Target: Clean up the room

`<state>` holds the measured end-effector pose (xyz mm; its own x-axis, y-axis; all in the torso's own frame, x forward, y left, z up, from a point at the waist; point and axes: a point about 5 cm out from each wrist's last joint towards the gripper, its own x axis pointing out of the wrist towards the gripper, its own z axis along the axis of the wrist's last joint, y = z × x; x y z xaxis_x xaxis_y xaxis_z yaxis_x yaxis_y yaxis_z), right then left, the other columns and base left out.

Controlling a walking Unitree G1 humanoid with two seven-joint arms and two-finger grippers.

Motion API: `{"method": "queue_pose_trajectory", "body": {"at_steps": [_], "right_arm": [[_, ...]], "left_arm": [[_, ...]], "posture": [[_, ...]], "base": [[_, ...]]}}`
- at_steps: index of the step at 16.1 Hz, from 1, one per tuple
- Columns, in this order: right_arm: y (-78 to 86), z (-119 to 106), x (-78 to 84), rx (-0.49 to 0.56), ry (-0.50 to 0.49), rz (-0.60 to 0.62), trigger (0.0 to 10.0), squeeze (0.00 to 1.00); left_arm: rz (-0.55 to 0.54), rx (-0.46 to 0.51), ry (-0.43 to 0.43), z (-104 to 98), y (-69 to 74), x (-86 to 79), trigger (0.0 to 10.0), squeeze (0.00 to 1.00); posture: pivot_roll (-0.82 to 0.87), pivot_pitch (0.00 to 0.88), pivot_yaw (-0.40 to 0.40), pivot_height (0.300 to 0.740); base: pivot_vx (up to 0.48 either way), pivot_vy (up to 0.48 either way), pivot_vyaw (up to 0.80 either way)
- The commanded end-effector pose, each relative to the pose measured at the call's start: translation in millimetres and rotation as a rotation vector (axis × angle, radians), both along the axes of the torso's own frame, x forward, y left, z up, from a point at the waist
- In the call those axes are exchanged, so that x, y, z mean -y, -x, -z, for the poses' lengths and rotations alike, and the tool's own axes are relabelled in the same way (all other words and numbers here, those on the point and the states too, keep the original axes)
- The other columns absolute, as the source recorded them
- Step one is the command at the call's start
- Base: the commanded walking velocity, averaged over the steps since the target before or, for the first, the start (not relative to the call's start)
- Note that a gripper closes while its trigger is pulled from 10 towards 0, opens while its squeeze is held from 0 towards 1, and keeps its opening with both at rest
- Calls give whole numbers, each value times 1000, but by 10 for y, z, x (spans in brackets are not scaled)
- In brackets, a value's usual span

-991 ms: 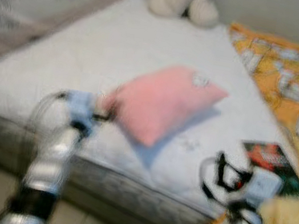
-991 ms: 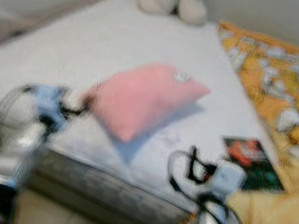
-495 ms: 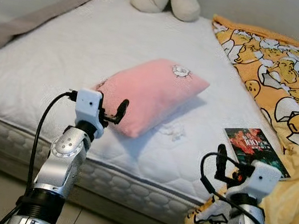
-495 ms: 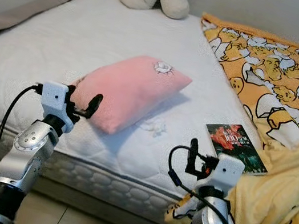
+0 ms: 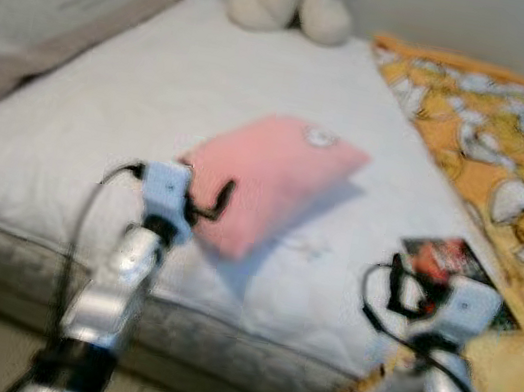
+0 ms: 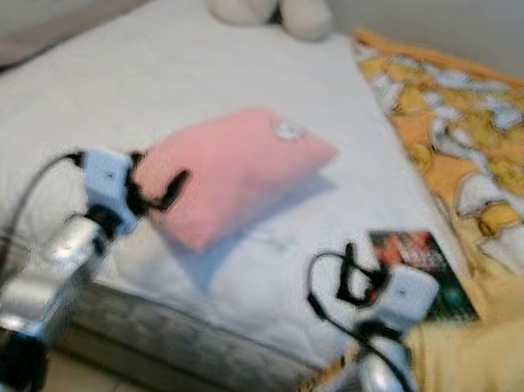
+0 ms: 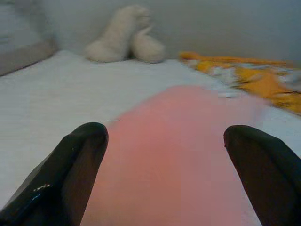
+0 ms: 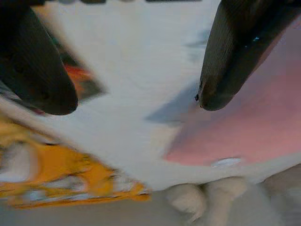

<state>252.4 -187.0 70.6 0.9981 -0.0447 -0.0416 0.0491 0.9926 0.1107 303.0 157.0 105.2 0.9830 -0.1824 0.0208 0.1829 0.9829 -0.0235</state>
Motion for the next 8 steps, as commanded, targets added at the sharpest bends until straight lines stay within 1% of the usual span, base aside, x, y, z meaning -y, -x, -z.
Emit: {"method": "queue_pose_trajectory", "body": {"at_steps": [1, 3, 5, 7, 8], "right_arm": [[-10, -7, 64, -17, 8, -8, 10000, 0], [-77, -45, 25, -22, -9, -48, 10000, 0], [-219, -117, 39, -23, -38, -73, 10000, 0], [-443, -186, -15, -40, -67, -125, 10000, 0], [-479, -200, -37, -43, -79, -140, 10000, 0]], "left_arm": [[10, 6, 32, -49, -23, 105, 10000, 0], [5, 12, 42, -70, 1, 130, 10000, 0], [-2, 22, 35, -99, 12, 141, 10000, 0], [9, 50, 21, -187, 28, 145, 10000, 0], [17, 59, 15, -208, 34, 152, 10000, 0]], "posture": [[2, 0, -15, 726], [5, 0, -13, 726], [18, 0, -15, 726], [47, 0, -17, 726], [47, 0, -17, 726]], "base": [[266, 401, 0], [0, 472, 0], [0, 0, 0], [0, 0, 0], [0, 0, 0]]}}
